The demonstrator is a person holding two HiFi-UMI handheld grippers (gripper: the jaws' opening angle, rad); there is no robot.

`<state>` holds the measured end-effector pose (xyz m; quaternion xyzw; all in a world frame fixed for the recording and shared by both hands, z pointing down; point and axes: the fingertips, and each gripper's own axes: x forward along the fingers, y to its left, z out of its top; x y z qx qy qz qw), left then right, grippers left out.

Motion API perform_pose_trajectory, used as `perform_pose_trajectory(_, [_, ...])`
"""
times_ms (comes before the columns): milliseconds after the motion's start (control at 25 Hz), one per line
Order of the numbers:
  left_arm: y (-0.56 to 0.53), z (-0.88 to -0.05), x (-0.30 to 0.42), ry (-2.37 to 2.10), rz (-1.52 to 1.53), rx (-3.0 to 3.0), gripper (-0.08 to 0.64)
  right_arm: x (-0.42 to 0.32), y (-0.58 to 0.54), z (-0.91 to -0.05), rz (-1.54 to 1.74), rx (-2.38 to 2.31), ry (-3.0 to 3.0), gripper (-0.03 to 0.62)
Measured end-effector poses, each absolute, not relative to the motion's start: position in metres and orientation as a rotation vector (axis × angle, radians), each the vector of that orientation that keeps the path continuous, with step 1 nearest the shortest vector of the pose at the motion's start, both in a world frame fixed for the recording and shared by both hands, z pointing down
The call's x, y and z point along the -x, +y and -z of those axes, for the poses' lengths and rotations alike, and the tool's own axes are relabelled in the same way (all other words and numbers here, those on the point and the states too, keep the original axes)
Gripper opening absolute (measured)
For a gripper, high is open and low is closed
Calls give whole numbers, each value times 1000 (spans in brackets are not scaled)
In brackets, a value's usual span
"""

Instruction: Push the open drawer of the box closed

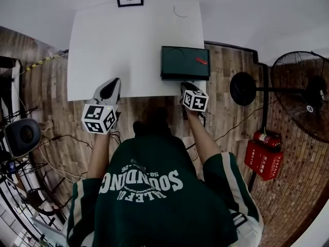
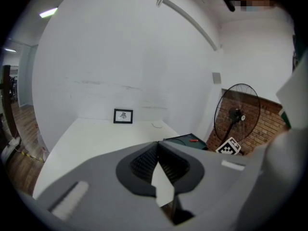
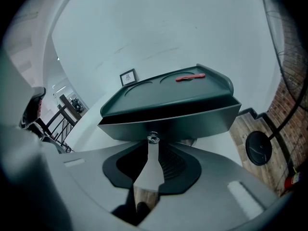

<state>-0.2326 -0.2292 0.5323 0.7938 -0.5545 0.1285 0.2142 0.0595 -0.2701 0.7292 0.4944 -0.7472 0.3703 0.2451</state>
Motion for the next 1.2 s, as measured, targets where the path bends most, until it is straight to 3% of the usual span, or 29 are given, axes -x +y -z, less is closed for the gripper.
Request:
perform_pose_trajectory(880, [-214,-528,248,-1581,-333,-2186,52,-50,-265,-730,-1075,-1365,-2049,69])
perform_pose_trajectory(1000, [-213,-522,248,-1579,-321,-2208,52,-33,-256,-711,-1044,-1328,-2119,2])
perform_pose_trajectory(1200, [-211,-511,253,-1584,-300,-2247,52,1,-262,-651,-934,-1319,-2298,2])
